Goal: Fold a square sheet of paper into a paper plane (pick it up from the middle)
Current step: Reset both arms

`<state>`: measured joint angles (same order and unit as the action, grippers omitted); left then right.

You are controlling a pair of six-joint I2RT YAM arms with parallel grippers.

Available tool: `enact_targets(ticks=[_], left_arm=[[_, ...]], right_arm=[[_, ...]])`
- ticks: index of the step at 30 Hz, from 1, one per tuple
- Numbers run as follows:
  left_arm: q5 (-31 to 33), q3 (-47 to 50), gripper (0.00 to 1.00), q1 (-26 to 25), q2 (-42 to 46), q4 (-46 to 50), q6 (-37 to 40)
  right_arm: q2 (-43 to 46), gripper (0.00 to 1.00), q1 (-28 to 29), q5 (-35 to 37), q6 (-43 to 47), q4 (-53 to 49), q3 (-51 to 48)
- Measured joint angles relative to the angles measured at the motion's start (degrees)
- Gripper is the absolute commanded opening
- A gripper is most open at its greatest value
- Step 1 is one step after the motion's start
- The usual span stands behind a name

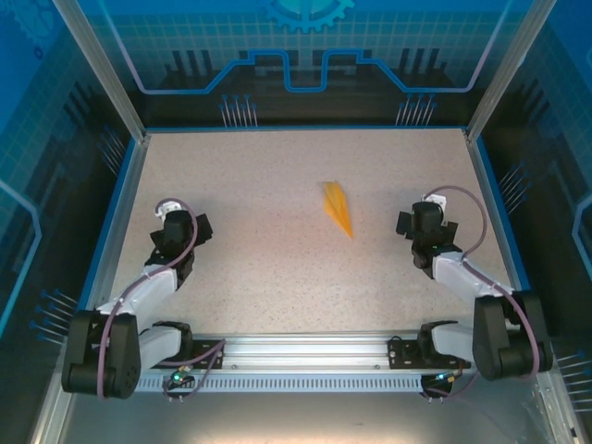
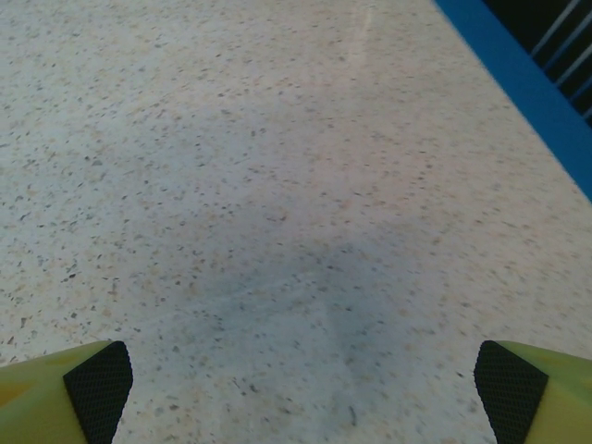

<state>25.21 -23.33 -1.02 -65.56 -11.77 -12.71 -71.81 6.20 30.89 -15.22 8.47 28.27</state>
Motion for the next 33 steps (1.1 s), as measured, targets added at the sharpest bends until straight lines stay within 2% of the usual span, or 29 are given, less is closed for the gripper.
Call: enact_targets(ticks=[10, 16, 25, 33], left_arm=[[-13.4, 5.2, 0.98, 1.8, -6.6, -23.4, 6.1], [-17.6, 5.6, 0.99, 2.1, -12.1, -32.5, 7.2], [-19.5, 5.5, 0.98, 2.4, -20.1, -38.7, 7.3], [-19.0, 3.6, 0.98, 1.9, -21.1, -37.9, 8.3]], right_arm=[[-2.2, 0.99, 0.0, -8.5, 8.4, 16.2, -3.2], [-6.1, 1.0, -0.3, -13.2, 11.3, 24.2, -3.2], [-12.6, 0.99, -0.6, -17.4, 12.4, 30.1, -3.2], [-13.5, 0.99, -0.7, -19.3, 13.2, 33.9, -4.3]])
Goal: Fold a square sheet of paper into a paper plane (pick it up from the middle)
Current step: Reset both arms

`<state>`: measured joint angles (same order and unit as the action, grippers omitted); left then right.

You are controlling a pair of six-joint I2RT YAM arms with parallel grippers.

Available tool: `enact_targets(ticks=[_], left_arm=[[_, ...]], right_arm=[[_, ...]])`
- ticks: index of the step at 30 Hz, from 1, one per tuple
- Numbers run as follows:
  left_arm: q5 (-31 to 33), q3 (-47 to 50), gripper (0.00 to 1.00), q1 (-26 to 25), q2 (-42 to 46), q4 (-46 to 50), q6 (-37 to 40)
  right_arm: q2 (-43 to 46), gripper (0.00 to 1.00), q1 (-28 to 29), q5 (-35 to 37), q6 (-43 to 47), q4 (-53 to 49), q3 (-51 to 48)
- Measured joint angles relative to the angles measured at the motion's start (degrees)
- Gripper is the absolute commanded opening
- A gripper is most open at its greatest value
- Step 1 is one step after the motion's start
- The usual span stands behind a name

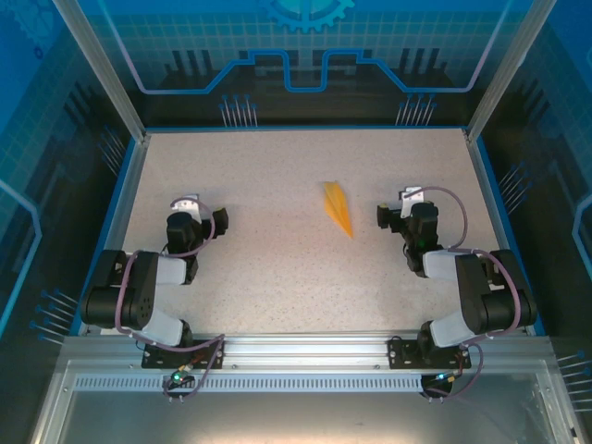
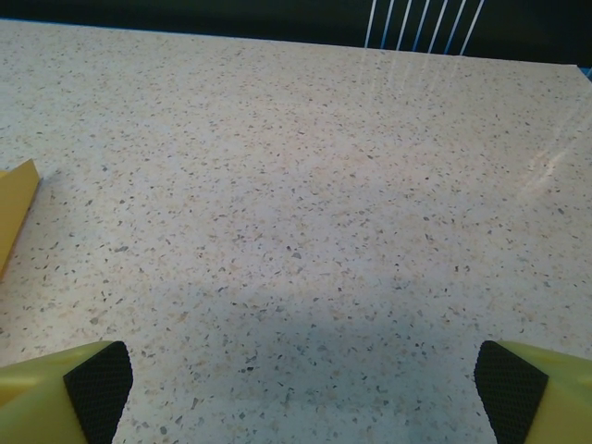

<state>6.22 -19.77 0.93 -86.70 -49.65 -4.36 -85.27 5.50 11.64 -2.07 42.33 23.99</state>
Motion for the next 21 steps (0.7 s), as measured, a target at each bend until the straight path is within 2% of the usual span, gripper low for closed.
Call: enact_targets(ticks=[21], left_arm=[[-1.2, -2.4, 0.99, -1.0, 0.0, 3.0, 3.3]], right_arm=[[0.0, 0.99, 0.0, -0.2, 0.2, 1.4, 0.0]])
